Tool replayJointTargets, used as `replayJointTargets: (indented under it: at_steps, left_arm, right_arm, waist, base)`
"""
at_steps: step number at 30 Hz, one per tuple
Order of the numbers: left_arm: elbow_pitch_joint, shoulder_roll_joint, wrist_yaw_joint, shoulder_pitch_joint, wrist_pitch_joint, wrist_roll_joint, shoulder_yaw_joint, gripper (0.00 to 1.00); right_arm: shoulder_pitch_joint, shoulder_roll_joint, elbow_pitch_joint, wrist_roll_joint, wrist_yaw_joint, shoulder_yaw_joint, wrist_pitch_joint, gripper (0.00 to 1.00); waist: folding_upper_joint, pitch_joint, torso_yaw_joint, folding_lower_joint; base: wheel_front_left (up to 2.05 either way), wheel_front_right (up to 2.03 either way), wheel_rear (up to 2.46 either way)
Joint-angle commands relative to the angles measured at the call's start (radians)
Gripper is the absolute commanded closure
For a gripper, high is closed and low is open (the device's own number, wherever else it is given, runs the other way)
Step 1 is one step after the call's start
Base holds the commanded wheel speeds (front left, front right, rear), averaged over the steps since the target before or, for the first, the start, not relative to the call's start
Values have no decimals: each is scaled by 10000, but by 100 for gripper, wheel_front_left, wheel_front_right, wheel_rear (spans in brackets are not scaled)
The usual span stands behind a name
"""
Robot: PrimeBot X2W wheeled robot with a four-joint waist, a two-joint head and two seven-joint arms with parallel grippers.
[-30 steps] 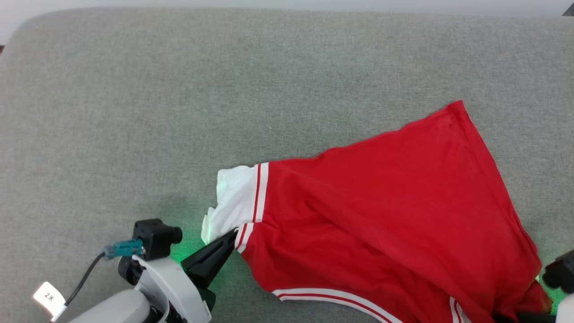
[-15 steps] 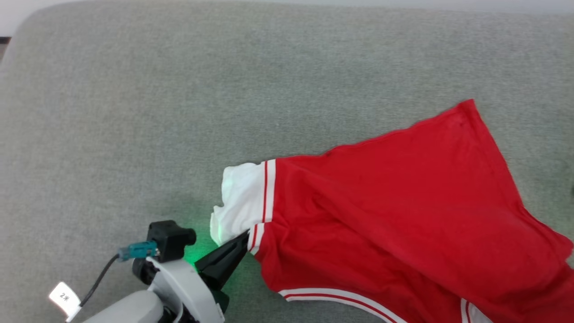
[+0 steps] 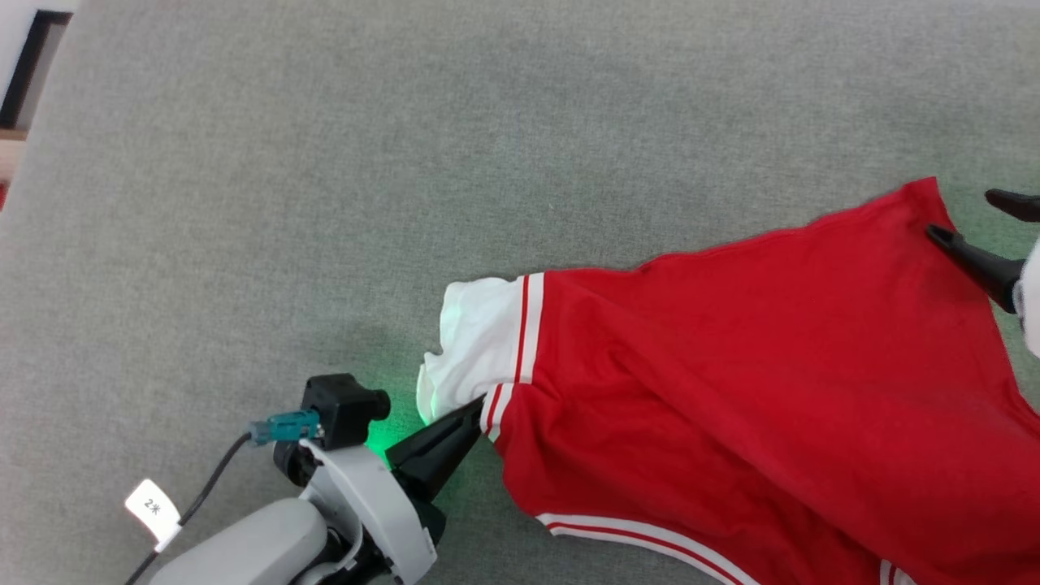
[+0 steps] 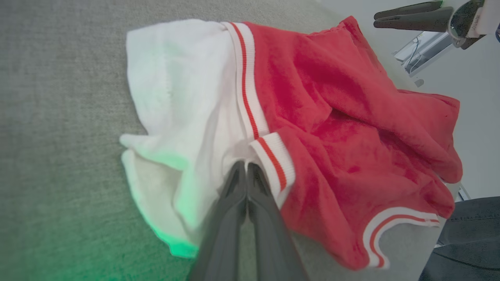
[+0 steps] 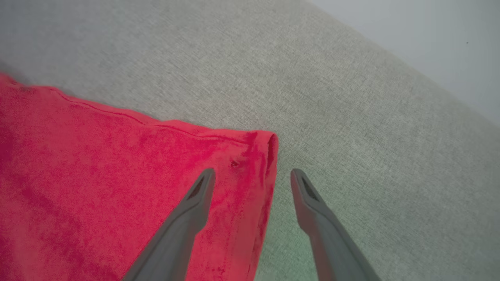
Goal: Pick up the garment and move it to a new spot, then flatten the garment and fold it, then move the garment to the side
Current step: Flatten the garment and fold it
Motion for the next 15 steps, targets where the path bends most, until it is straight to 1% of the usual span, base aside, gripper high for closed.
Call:
replayJointTargets:
  at_steps: [1,6,10,11,12,13,14,15]
  left_arm:
    - [63,-90,-62,-110,-9,-9,-29,100]
    - [150,-192,-63,-240,-31,-38,-93,100]
    - [169,-253,-69,-337,-35,-70,-189,100]
    - [175,-258,-70,-355,-39,-80,-219,100]
    - [189,-252,-71,-368,-43,-98,-240,100]
    - [211,-236,-71,-384,-47,-126,-262,100]
    - [235,-210,-67,-407,-52,-153,-287,100]
    - [256,-179,-64,-443,-44,-172,-319,100]
  right_arm:
    - [-415,156,435,-99,-16,391,94,0]
    - [-1278,396,1590,-201,-16,1459,45,0]
    - [-1674,510,2230,92,-16,2288,184,0]
    - [-1711,513,2315,209,-16,2482,228,10]
    - [-1764,507,2362,319,-16,2678,243,52]
    - [-1827,494,2385,452,-14,2845,235,70]
    - [-1885,487,2409,597,-13,2957,152,100]
    - [-1974,486,2440,680,-13,3050,62,100]
  waist:
    - [-1,106,86,0]
    - [-1,257,122,0]
    - [-1,329,125,0]
    - [-1,337,125,0]
    - [-1,341,122,0]
    - [-1,343,115,0]
    - [-1,340,107,0]
    - [-1,329,96,0]
  base:
    - [0,0,0]
    - [0,0,0]
    - [0,0,0]
    - [0,0,0]
    - [0,0,0]
    - [0,0,0]
    - [0,0,0]
    - [0,0,0]
